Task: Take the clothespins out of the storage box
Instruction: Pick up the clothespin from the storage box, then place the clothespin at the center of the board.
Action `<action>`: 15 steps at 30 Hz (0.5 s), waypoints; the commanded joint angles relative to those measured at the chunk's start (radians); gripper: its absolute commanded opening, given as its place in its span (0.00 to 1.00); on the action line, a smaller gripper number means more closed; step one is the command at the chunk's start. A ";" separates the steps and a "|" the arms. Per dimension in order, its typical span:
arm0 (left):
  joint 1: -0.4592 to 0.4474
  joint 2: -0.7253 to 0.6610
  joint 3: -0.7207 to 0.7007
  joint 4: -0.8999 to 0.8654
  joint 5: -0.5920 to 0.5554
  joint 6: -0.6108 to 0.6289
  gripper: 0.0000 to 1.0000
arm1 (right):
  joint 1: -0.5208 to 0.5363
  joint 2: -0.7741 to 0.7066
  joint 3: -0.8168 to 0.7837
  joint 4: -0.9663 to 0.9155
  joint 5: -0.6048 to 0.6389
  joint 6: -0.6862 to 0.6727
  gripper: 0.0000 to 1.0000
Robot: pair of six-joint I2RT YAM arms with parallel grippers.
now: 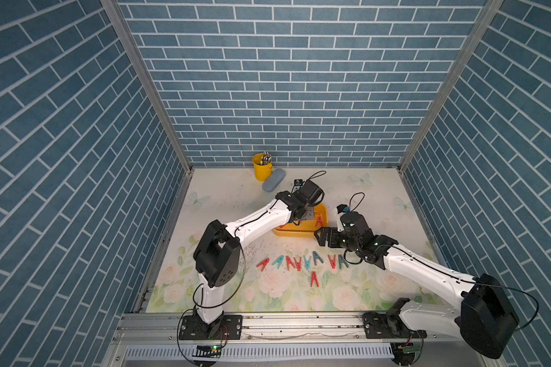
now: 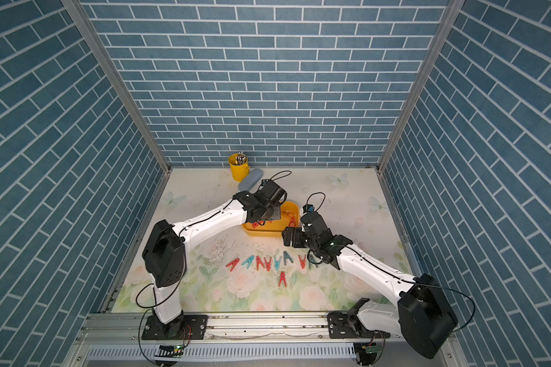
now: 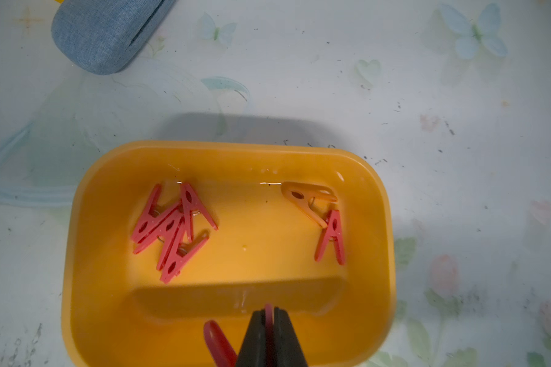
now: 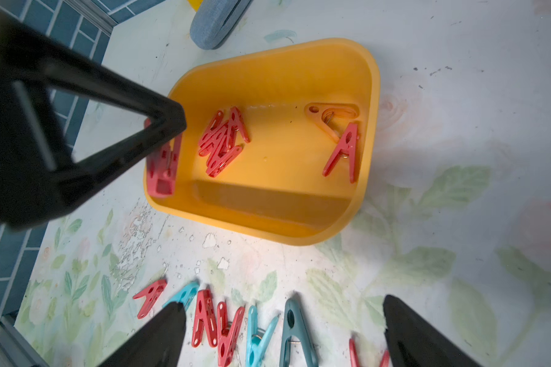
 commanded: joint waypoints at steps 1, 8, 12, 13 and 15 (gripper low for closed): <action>-0.048 -0.075 -0.111 0.019 -0.015 -0.093 0.08 | -0.003 -0.073 -0.039 0.010 -0.035 -0.024 0.99; -0.188 -0.222 -0.322 0.092 -0.030 -0.186 0.08 | -0.003 -0.240 -0.148 -0.013 -0.094 0.033 0.99; -0.281 -0.283 -0.429 0.125 -0.056 -0.237 0.08 | -0.003 -0.304 -0.187 -0.047 -0.112 0.044 1.00; -0.300 -0.297 -0.457 0.142 -0.058 -0.249 0.07 | -0.003 -0.316 -0.194 -0.058 -0.111 0.049 0.99; -0.341 -0.324 -0.519 0.182 -0.057 -0.278 0.08 | -0.003 -0.350 -0.212 -0.077 -0.109 0.065 1.00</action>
